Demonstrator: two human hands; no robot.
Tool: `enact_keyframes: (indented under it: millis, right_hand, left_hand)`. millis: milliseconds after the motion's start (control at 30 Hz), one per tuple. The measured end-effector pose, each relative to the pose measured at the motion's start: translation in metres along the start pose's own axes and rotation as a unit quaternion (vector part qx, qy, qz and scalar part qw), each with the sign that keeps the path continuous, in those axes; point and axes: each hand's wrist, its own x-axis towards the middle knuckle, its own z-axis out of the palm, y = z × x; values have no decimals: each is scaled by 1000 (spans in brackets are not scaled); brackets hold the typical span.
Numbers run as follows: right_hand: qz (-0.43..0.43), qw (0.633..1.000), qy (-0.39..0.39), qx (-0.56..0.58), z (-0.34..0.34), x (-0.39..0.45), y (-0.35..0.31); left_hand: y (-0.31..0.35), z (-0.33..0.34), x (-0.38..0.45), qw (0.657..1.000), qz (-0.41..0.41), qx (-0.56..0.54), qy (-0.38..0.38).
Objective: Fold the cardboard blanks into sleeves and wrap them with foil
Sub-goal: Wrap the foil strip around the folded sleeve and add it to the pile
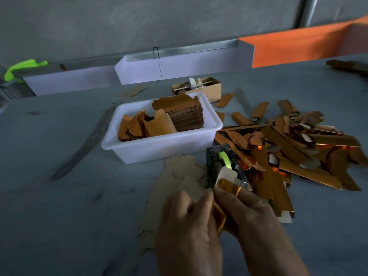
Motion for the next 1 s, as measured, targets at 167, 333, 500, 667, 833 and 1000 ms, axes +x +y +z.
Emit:
enact_keyframes:
  millis: [167,333,500,667,833,1000]
  right_hand:
    - [5,1000,3,-9,-6,1,-2]
    - [-62,992,6,-108,-7,0,-5]
    - [-58,994,-3,-91,-9,0,-10]
    - [-71,994,-18,-87,-11,-2,-14]
    - [-58,995,16,-79,-16,2,-15]
    - [-43,997,29,-59,-19,5,-13]
  left_hand:
    - [10,-2,-2,983,46,159,-82]
    - [11,3,-5,987,35,140,-71]
    - [-1,1,-3,990,-67,-123,-6]
    - [-12,-9,6,862,-312,-372,-148]
    - [-11,-13,9,819,-321,-416,-230]
    - [-15,-14,9,783,-302,-472,-270]
